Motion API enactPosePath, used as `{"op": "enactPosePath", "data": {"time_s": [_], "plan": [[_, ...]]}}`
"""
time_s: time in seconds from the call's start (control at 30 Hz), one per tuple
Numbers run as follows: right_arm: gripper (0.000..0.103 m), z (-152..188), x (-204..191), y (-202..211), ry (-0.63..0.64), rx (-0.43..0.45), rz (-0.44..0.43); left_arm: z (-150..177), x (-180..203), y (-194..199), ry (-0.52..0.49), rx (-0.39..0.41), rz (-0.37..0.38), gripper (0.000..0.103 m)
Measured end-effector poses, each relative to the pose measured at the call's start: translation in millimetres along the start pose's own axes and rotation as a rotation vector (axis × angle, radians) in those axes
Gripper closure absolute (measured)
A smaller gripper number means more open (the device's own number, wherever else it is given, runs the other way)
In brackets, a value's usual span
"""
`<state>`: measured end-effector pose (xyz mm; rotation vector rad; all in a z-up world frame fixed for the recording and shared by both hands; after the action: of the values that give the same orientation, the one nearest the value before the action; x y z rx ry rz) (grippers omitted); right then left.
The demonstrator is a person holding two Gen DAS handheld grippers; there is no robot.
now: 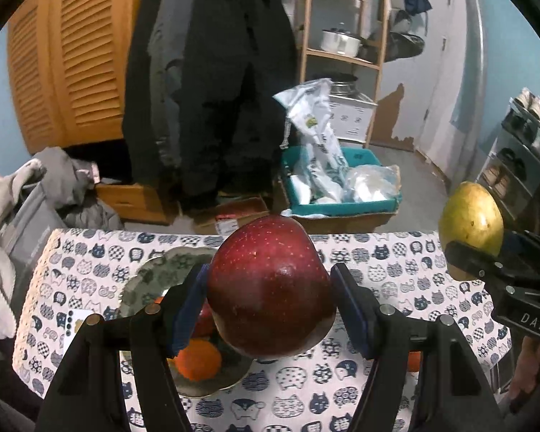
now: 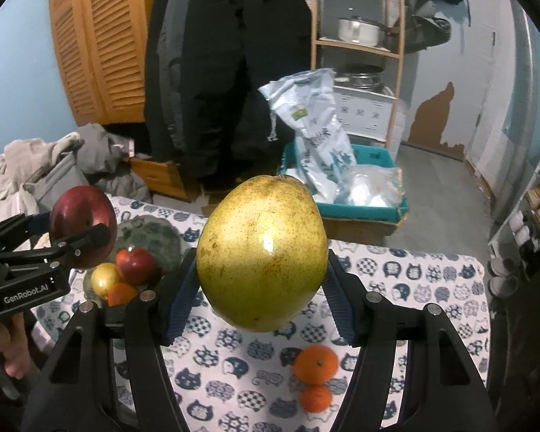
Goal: Organize fruits
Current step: 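Lower the pear and apple into the bowl and open both tools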
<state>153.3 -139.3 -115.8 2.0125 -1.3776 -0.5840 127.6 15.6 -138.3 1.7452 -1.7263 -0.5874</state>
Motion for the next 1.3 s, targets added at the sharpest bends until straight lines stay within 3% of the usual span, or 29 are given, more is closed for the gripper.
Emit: {"op": "enactPosePath", "data": {"time_s": [0.73,1.3], "plan": [[0.038,-21,-101,-80,0.073,-0.090,-0.135,19,-127,-21,0.168,-0.063,-0.120,0.033],[0.038,2,-152,-184,0.097,-0.264,-0.189,60,-181,-111,0.271,-0.244,-0.131,0.033]]}}
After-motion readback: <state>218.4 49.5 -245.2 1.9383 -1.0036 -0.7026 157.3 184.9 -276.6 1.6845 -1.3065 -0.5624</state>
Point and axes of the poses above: each gripper's, at about its wrist camera, not at the fingertips, and y roughly against the way its jaws point, x to its right, z to its underside, the point moved 9 cm from there along -y, roughly the way its jaws point, and after that the axes turned 3 degrees about y, right-handed, at the moved point
